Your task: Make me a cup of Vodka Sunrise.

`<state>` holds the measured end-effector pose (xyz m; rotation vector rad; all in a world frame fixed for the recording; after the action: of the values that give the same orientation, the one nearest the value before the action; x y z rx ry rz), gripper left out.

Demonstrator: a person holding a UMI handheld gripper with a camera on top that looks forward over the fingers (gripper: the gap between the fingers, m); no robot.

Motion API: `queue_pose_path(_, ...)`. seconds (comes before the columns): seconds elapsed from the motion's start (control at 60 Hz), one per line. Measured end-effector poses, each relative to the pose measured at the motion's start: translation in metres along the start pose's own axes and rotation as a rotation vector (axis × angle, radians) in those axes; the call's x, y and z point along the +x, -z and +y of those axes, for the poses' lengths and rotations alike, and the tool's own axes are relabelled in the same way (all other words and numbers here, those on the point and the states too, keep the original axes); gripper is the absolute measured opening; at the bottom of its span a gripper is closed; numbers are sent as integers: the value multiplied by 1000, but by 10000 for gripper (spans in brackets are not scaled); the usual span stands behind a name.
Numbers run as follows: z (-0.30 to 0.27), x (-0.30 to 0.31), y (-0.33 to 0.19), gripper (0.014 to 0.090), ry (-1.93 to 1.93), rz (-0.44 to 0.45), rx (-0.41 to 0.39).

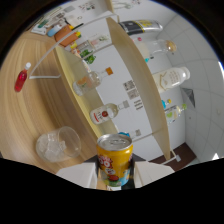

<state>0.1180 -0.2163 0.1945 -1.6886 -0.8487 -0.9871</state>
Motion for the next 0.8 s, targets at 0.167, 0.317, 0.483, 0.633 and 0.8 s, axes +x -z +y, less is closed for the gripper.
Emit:
queue_pose_path(0.167,-14,8,-5,508,413,98,63)
queue_pose_path(0.317,-22,5,-11,509,689,103,111)
queue_pose_path(0.483,-30,2,-17,506,850,100,133)
queue_pose_path(0.633,-37,-1,-15,508,862,92,162)
queue_pose_path(0.8,-46,13,0,508,579,55,174)
